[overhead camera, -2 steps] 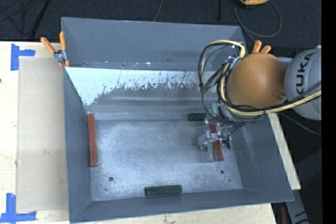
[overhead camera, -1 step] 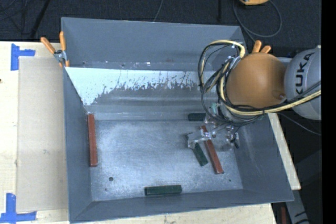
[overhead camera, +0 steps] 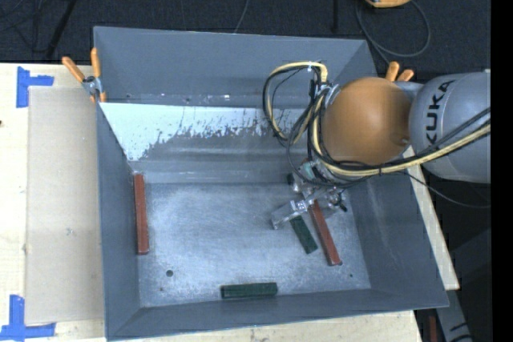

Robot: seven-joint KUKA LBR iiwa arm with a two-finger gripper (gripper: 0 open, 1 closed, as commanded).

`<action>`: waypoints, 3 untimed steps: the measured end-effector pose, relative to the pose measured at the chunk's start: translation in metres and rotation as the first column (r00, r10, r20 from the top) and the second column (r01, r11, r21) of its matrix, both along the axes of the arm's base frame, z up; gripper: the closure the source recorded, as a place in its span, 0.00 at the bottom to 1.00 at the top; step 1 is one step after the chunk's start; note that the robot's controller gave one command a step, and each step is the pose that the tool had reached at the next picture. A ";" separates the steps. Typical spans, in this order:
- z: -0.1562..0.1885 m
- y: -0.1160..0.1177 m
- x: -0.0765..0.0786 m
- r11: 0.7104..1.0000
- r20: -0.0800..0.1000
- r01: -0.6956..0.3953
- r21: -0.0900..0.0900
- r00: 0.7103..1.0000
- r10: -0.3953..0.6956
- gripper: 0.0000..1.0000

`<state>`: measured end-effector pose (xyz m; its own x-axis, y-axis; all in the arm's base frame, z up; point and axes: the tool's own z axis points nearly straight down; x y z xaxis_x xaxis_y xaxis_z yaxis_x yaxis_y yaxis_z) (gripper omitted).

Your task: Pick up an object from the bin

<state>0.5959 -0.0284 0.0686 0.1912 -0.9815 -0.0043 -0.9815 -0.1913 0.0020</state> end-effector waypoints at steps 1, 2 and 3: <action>0.000 -0.001 0.000 1.000 0.000 0.004 0.000 1.000 -0.004 1.00; 0.001 -0.040 -0.014 0.921 -0.001 -0.389 -0.001 0.921 0.389 1.00; 0.002 -0.039 -0.014 0.922 0.000 -0.387 0.001 0.922 0.387 0.00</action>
Offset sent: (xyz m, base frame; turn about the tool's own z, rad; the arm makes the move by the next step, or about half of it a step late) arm 0.0000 0.0000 0.0000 0.0000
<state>0.5816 -0.0676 0.0703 0.5564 -0.8309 -0.0051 -0.8309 -0.5564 0.0018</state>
